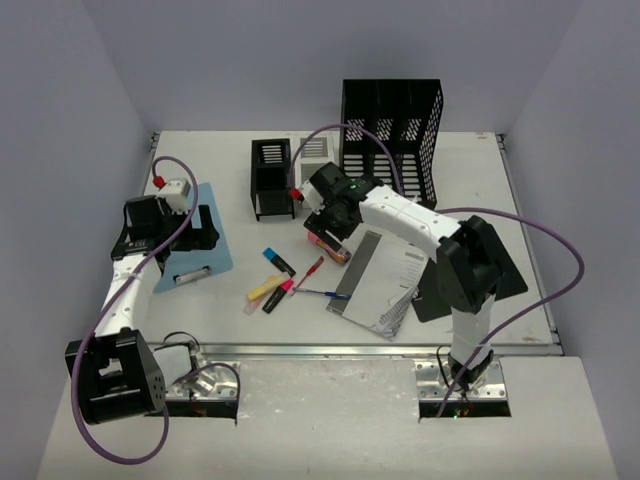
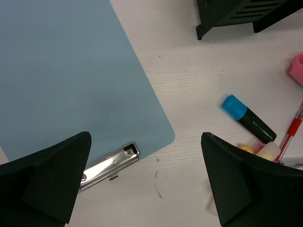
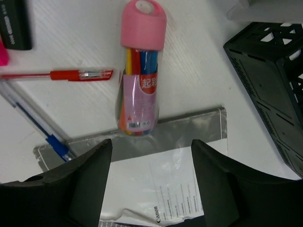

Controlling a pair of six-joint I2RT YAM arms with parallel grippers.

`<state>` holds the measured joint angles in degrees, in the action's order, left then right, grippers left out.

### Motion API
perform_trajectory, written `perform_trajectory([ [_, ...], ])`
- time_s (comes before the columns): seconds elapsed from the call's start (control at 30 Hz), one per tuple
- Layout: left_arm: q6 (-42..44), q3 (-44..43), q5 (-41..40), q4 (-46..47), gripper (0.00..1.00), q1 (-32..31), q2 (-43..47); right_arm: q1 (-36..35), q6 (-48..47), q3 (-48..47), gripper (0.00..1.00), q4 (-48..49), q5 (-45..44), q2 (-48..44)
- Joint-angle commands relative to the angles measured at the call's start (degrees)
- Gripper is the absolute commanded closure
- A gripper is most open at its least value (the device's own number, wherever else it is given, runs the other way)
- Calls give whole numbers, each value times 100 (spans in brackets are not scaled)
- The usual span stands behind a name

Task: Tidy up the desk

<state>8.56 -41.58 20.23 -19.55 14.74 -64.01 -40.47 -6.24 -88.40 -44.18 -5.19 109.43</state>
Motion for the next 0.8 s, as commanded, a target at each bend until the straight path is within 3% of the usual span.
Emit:
perform_trajectory([
  [0.0,32,-60,113,171,0,99,81,-101,316,-616,31,121,-421,366],
  [0.23,58,-69,174,162,0,169,99,-102,501,-1811,31,-249,-79,1378],
  [0.77,76,-52,262,153,0,328,125,-145,589,-2278,34,-319,475,2337],
])
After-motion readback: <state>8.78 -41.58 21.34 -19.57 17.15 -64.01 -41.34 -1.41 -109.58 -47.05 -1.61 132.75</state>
